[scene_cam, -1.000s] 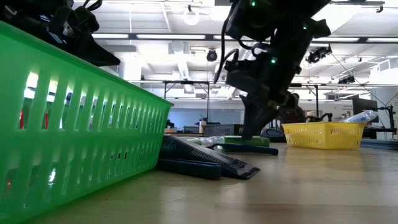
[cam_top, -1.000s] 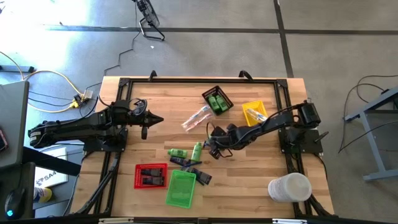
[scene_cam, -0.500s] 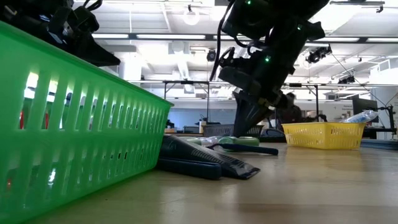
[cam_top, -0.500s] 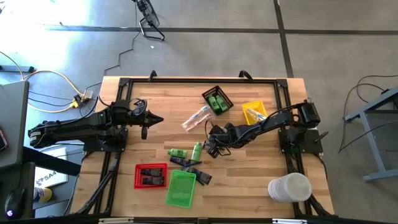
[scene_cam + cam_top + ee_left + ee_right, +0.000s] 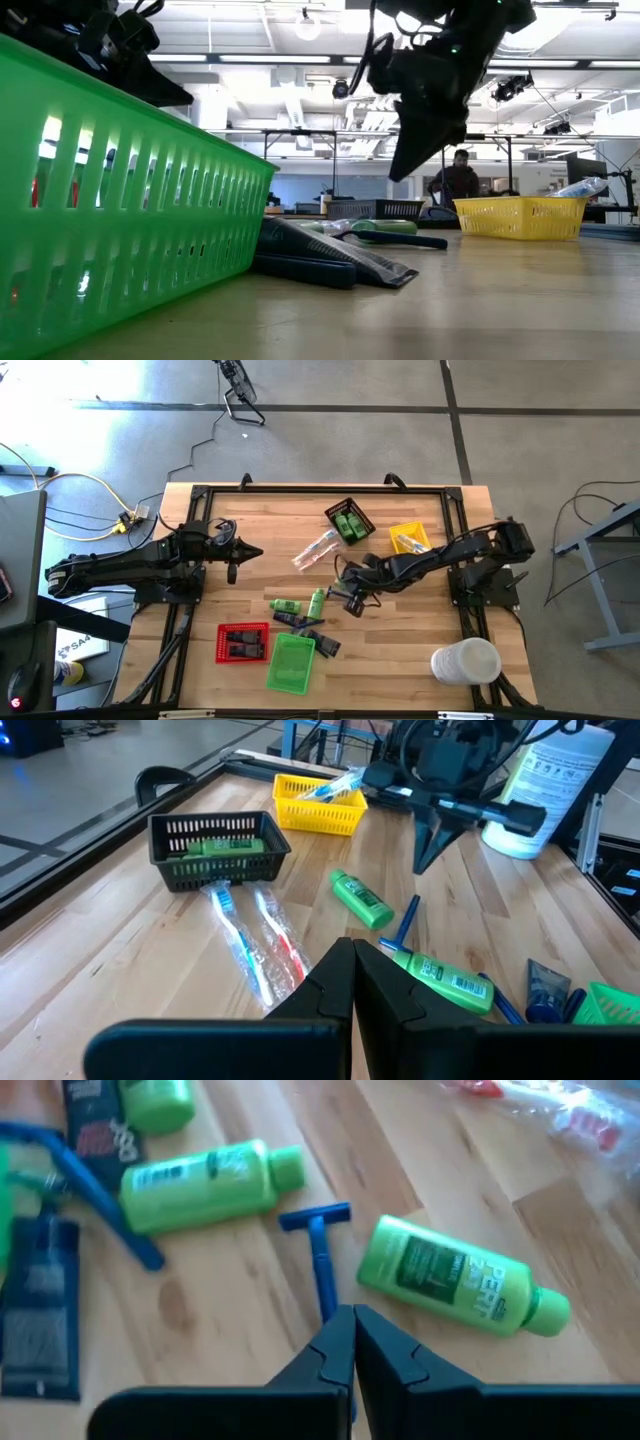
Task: Pick & Place Travel size toiletries
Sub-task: Put the right razor into the green bin
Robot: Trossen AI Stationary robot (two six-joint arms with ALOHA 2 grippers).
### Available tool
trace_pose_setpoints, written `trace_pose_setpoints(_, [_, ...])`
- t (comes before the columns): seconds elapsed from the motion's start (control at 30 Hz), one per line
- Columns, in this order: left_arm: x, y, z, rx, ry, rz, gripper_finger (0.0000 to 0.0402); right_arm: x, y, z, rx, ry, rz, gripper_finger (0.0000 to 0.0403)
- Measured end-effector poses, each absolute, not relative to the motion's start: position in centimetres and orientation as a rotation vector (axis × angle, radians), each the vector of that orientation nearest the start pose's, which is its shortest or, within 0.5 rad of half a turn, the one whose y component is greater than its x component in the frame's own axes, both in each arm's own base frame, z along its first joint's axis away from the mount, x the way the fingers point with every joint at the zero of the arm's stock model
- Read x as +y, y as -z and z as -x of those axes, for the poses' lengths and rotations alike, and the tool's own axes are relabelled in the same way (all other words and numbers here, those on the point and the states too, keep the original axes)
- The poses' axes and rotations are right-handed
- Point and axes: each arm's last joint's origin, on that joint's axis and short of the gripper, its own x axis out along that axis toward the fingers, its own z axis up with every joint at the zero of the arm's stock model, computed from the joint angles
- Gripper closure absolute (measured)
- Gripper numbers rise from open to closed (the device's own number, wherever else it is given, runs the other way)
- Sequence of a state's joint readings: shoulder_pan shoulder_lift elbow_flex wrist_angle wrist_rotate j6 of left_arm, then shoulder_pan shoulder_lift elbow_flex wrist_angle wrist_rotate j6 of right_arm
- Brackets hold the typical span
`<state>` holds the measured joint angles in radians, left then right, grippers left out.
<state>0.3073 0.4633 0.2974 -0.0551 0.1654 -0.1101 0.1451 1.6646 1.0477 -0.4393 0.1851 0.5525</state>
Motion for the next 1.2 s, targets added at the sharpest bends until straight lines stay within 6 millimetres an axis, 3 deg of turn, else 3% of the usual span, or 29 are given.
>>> trace_pose_setpoints(0.13, [3.5, -21.9, -12.5, 0.207, -0.153, 0.161, 0.0400, 4.7, -18.7, -32.3, 1.029, 0.253, -0.314, 0.0368])
trace_pose_setpoints(0.37, [3.5, -21.9, -12.5, 0.207, -0.156, 0.161, 0.0400, 5.3, -18.5, -32.2, 1.038, 0.248, -0.269, 0.0263])
trace_pose_setpoints(0.5, [3.5, -21.9, -12.5, 0.207, -0.156, 0.161, 0.0400, 5.2, -18.5, -32.2, 1.041, 0.267, -0.247, 0.0228])
trace_pose_setpoints(0.77, [3.5, -21.9, -12.5, 0.207, -0.156, 0.161, 0.0400, 5.3, -18.4, -32.1, 1.048, 0.266, -0.246, 0.0233])
trace_pose_setpoints(1.2, [3.5, -21.9, -12.5, 0.207, -0.152, 0.162, 0.0400, 6.3, -14.6, -32.8, 1.150, 0.297, -0.178, 0.0243])
